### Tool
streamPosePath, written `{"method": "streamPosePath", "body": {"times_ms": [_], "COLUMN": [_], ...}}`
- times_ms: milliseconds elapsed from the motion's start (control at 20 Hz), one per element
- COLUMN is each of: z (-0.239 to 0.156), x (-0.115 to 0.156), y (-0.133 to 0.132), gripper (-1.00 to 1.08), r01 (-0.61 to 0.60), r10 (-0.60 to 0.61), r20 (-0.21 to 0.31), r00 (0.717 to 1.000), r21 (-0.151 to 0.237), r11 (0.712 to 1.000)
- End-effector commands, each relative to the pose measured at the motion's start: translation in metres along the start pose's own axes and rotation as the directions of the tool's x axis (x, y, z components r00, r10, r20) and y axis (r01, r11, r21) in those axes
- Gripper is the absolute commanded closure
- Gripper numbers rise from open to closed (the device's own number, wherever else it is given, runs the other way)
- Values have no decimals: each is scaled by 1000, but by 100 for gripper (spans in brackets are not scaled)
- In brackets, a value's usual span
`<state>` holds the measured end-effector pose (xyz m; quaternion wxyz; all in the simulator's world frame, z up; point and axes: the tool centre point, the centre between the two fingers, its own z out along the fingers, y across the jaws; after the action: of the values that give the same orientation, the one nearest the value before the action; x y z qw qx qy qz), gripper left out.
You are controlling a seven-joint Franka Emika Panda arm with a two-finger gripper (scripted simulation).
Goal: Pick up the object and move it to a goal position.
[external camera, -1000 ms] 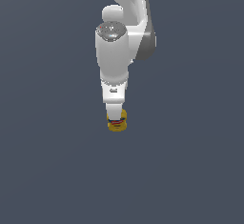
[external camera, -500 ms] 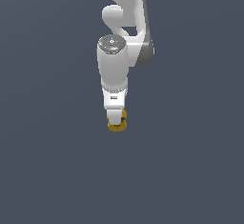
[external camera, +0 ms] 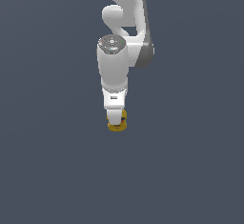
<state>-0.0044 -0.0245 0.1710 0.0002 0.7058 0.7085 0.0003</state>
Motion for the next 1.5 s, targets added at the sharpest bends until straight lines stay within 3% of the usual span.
{"method": "streamPosePath", "body": {"times_ms": [0,550,1450], "z": [0,-44,-212], "x": [0,24,116], "y": [0,2,15], "gripper": [108,108,108], "r01": [0,0,0], "r10": [0,0,0], "r20": [0,1,1], "r00": [1000,1000,1000], "r21": [0,0,0], "r11": [1000,1000,1000]}}
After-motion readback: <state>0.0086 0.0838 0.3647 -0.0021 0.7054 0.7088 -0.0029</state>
